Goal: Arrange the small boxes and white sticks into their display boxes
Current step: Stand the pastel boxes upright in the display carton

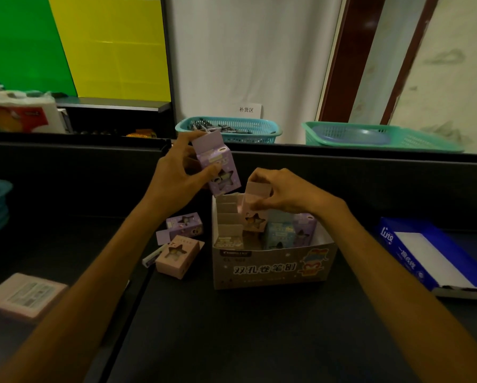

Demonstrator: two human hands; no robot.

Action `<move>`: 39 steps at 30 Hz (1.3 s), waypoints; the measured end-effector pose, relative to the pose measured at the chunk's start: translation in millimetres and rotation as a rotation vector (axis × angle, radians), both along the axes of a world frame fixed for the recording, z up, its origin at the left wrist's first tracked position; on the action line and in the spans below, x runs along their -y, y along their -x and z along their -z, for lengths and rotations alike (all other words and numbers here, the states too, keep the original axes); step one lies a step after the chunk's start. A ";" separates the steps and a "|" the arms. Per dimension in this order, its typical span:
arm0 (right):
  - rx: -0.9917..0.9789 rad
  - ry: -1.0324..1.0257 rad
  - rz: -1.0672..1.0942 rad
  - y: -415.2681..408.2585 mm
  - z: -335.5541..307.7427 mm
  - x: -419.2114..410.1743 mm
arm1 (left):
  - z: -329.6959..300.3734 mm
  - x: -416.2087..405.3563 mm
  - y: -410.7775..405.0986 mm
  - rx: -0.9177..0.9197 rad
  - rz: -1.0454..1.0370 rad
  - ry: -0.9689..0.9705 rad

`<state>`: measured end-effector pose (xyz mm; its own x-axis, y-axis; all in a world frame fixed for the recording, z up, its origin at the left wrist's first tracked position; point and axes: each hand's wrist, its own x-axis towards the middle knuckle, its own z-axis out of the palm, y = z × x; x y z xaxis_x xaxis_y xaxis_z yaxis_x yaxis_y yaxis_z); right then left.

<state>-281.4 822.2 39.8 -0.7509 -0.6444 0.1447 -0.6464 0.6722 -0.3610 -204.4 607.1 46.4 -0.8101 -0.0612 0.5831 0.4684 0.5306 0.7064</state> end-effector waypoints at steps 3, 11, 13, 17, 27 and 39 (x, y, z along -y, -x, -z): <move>-0.011 -0.118 0.020 -0.8 6.9 8.5 | -0.2 -1.2 -0.4 0.002 0.008 0.013; -0.072 -0.270 0.105 2.1 26.8 22.0 | -1.0 -9.4 -1.8 0.009 0.032 0.087; -0.086 -0.236 0.096 -0.8 23.2 17.2 | -1.2 -13.4 -2.1 0.011 0.050 0.101; -0.165 -0.170 0.093 -7.9 8.8 -11.4 | -1.9 -24.9 -0.2 0.003 0.078 0.137; -0.209 -0.172 0.287 -29.5 2.3 -89.4 | -1.7 -82.0 9.4 0.069 0.163 0.254; 0.050 -0.051 0.293 -38.0 7.7 -124.9 | 19.6 -125.3 31.9 0.256 0.223 0.293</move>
